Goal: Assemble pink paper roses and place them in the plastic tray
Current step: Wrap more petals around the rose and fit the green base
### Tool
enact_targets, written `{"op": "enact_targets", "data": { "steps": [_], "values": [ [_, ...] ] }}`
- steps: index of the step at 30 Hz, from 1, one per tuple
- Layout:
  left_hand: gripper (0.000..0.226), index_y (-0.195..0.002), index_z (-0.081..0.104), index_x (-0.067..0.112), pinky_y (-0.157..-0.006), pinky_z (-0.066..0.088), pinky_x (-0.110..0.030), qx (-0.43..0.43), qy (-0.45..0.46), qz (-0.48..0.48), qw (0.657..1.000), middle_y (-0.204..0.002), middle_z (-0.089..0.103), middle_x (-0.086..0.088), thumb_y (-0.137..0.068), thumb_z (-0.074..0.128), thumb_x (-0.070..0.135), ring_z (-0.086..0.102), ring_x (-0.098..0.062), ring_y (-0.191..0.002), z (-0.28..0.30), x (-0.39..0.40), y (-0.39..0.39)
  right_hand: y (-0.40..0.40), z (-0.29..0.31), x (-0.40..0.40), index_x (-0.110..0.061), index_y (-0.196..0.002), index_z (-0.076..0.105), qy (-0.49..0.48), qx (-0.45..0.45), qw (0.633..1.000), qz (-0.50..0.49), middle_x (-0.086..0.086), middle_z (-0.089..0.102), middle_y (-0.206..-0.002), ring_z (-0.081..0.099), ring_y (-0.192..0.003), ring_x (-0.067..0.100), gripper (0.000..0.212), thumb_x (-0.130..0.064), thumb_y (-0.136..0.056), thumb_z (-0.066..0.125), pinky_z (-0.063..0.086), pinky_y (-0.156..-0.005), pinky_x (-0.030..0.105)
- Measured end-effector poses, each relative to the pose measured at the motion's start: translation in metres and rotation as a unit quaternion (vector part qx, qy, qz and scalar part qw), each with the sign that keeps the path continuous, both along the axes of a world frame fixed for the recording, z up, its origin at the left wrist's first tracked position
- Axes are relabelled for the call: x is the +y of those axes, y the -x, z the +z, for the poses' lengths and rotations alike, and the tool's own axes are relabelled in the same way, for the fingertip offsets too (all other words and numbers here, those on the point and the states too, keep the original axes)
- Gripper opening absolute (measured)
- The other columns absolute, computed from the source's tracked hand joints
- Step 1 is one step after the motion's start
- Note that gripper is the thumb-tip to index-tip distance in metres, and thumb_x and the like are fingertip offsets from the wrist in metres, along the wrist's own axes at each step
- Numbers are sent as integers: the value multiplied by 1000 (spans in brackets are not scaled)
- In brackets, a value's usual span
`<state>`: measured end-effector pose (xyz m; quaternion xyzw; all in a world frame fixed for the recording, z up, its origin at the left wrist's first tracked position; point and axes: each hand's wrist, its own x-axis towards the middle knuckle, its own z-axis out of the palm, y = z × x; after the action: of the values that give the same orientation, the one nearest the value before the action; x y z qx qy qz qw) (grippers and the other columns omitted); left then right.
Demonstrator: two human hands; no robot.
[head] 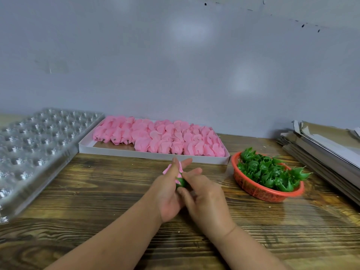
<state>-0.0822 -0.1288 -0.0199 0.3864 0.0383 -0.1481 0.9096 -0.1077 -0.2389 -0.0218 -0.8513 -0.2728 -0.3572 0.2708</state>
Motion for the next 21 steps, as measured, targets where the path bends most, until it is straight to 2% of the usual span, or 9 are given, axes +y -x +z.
{"op": "enact_targets", "data": {
  "steps": [2, 4, 7, 9, 12, 15, 16, 18, 21],
  "values": [
    [44, -113, 67, 19, -62, 57, -31, 3, -5, -4, 1000, -105, 74, -11, -99, 36, 49, 73, -21, -87, 0, -1, 0, 1, 0, 2, -10, -98, 72, 35, -39, 999, -15, 2, 69, -79, 66, -67, 20, 29, -16, -70, 67, 51, -52, 24],
    [46, -115, 65, 18, -64, 56, -30, 6, -15, -6, 1000, -106, 73, -10, -99, 35, 49, 73, -20, -89, -1, -2, 0, 0, 1, 3, -10, -96, 71, 50, -34, 998, -16, 3, 70, -84, 67, -71, 21, 25, -18, -73, 63, 51, -56, 25],
    [47, -114, 67, 15, -66, 56, -31, 6, -17, -12, 1000, -109, 72, -12, -96, 40, 50, 70, -23, -98, -3, -4, 0, -1, 0, 4, -11, -95, 71, -30, 77, 997, 0, 4, 69, -90, 65, -82, 20, 20, -11, -75, 67, 53, -70, 35],
    [47, -109, 68, 13, -62, 58, -31, -4, -7, -22, 1000, -105, 73, -12, -90, 47, 50, 72, -23, -89, -4, -4, 0, -2, 0, 3, -13, -94, 72, -122, 162, 979, 22, 1, 70, -89, 65, -82, 15, 21, -7, -74, 70, 52, -73, 37],
    [47, -103, 67, 8, -61, 59, -32, -35, 12, -41, 998, -98, 74, -13, -76, 58, 46, 73, -23, -78, -7, -1, -1, -4, 7, 2, -10, -86, 73, -254, 256, 929, 88, -4, 70, -76, 65, -70, 9, 21, 5, -72, 72, 51, -66, 26],
    [34, -83, 75, 9, -70, 60, -37, -64, 34, -62, 995, -101, 74, -12, -68, 69, 38, 72, -25, -85, -9, 2, 0, -4, 11, -1, -10, -79, 73, -332, 319, 875, 147, -7, 56, -55, 49, -53, 5, 23, 11, -74, 69, 41, -56, 19],
    [31, -80, 77, 10, -73, 59, -39, -77, 35, -72, 994, -100, 74, -12, -66, 74, 38, 72, -25, -88, -8, 3, 0, -3, 12, -2, -10, -78, 74, -355, 332, 859, 161, -1, 54, -56, 47, -55, 9, 23, 12, -74, 68, 41, -57, 22],
    [43, -85, 78, 9, -78, 59, -41, -107, 30, -95, 989, -99, 73, -12, -56, 89, 40, 71, -25, -91, -8, 4, 0, -3, 13, -2, -10, -77, 76, -396, 362, 823, 189, 12, 60, -64, 52, -62, 20, 26, 13, -76, 65, 46, -63, 28],
    [60, -90, 78, 12, -87, 53, -44, -139, 13, -123, 982, -102, 72, -9, -40, 96, 40, 68, -23, -93, -7, 6, -1, -3, 15, -3, -8, -77, 75, -448, 413, 761, 223, 12, 68, -68, 63, -58, 17, 29, 16, -78, 59, 52, -57, 25]
  ]
}}
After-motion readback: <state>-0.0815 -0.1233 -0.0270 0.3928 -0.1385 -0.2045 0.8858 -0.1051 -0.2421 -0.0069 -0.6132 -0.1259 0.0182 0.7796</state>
